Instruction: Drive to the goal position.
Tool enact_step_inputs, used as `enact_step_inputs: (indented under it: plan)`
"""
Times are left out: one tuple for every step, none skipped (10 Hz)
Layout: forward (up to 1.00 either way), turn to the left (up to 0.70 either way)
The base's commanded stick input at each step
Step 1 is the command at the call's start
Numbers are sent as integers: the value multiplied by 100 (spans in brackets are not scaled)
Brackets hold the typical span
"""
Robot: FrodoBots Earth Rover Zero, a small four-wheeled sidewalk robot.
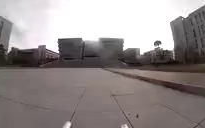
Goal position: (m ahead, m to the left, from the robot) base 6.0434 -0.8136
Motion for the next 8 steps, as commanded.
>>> enact_step_inputs:
  plan:
    - [100,0]
    - [100,0]
    - [100,0]
    - [100,0]
    - [100,0]
    - [100,0]
    - [100,0]
    - [100,0]
